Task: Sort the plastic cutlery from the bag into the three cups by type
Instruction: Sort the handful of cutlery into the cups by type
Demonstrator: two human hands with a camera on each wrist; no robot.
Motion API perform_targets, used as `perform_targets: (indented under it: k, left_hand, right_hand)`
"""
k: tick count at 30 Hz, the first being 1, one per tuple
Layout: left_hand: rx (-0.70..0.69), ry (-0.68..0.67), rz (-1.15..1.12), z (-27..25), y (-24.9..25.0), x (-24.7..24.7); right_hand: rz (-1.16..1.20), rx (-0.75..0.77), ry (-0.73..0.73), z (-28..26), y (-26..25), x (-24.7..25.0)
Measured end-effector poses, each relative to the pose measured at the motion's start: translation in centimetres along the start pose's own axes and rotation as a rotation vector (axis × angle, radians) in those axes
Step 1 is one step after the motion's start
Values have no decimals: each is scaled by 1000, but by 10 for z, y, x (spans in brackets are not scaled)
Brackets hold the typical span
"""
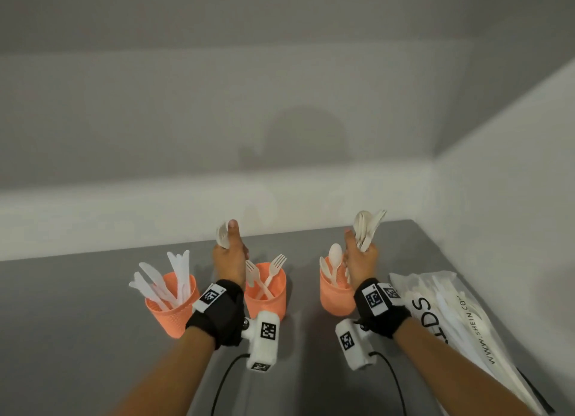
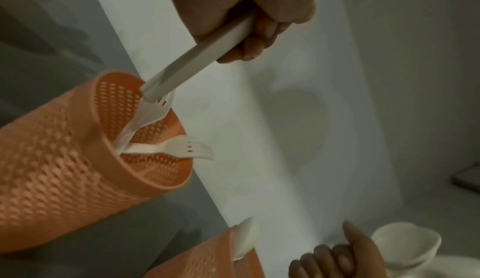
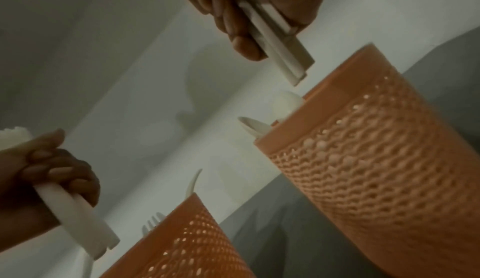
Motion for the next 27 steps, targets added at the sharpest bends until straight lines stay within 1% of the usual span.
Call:
perform_targets:
  k: [4, 7, 11, 14, 16, 18, 19, 21, 23, 25, 27]
  left_hand:
    - [29, -60, 35, -2, -20, -17]
    - [42, -87, 1, -4, -40, -22]
    - [-38, -160, 72, -2, -62, -24]
    - [-126, -158, 146, -4, -60, -25]
    - [-253, -143, 262, -6, -54, -25]
    - [-399, -149, 474, -8, -51, -26]
    - [-448, -178, 568, -8, -55, -28]
    - [-478, -274, 705, -9, -63, -32]
    - [-498, -355, 802, -12, -67, -37]
    - [-507, -395, 887, -13, -66, -40]
    - [-481, -424, 1012, -13, -66, -42]
  right_hand:
    - [-68, -37, -3, 4, 19, -3]
    - [-126, -52, -10, 9, 36, -1]
    - [-179, -68, -41, 14, 45, -3]
    - [-213, -7, -18, 14, 45, -3]
    - [-232, 47, -2, 10, 41, -3]
    - [-244, 137, -26, 7, 35, -6]
    - [-267, 180, -41, 6, 31, -6]
    - [-348, 276, -86, 5, 25, -8]
    - [-513, 359, -147, 5, 26, -12]
    - [-701, 400, -210, 4, 29, -17]
    - [-832, 417, -266, 3, 30, -21]
Point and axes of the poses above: each hand's wrist, its own z-axis towards the middle knuckle, its own x-axis out of the back of the hand, y = z × x, the point moved 7 cm from there along z, towards the middle knuckle, and after that the axes turned 2 degrees about -y, right-handed, at the moved point
